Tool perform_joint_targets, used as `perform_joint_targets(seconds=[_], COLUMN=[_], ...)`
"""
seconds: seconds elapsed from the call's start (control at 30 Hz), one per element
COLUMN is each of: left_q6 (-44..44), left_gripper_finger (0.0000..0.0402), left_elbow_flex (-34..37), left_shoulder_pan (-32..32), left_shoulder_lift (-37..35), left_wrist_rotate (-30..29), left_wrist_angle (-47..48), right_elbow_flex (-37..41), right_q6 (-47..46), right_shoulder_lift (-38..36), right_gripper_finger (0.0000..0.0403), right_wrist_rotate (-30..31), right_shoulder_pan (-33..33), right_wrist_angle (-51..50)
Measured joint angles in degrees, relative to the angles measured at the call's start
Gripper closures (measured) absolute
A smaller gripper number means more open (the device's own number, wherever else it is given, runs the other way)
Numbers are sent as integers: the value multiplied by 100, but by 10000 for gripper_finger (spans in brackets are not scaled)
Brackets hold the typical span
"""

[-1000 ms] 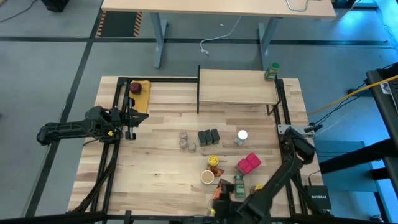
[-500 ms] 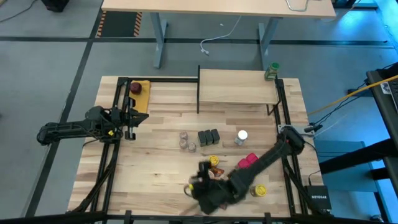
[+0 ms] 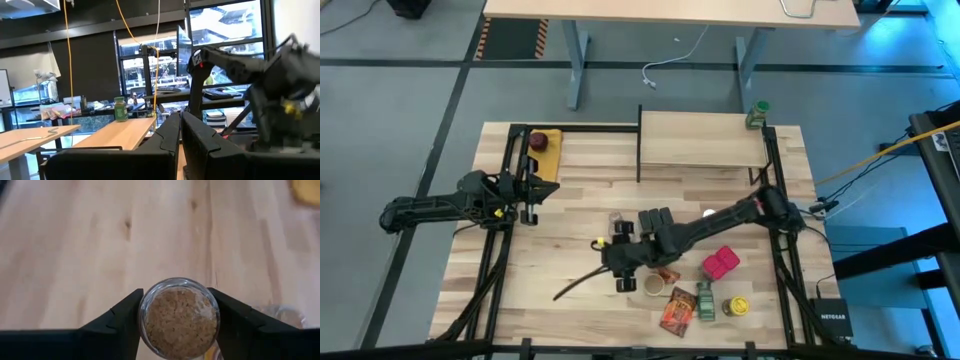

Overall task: Shelf spices
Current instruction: Move the brown seasoning bottle to the center of the table

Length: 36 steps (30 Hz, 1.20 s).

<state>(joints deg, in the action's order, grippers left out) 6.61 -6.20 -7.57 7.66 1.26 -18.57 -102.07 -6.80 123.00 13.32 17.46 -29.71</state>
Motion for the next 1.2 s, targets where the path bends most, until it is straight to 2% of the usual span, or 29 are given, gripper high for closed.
perform_joint_targets(seconds=[0.27,0.63,0.77,1.0,1.2], left_q6=[13,22,22,-131,-179], left_gripper_finger=[391,391,391,391,391], left_elbow_flex=[2,2,2,2,2], left_shoulder_pan=[0,-2,-2,-2,-2], left_shoulder_lift=[0,0,0,0,0], left_wrist_rotate=[2,2,2,-6,-46], left_wrist_angle=[1,0,4,-8,2], right_elbow_flex=[300,320,318,318,-133], right_q6=[-16,-257,-613,-617,-540], right_shoulder_lift=[402,743,734,734,593], right_gripper_finger=[196,187,177,137,119], right_wrist_rotate=[-155,-232,-244,-232,-346], right_shoulder_pan=[-189,-215,-215,-261,-283], right_wrist_angle=[292,626,746,768,-136])
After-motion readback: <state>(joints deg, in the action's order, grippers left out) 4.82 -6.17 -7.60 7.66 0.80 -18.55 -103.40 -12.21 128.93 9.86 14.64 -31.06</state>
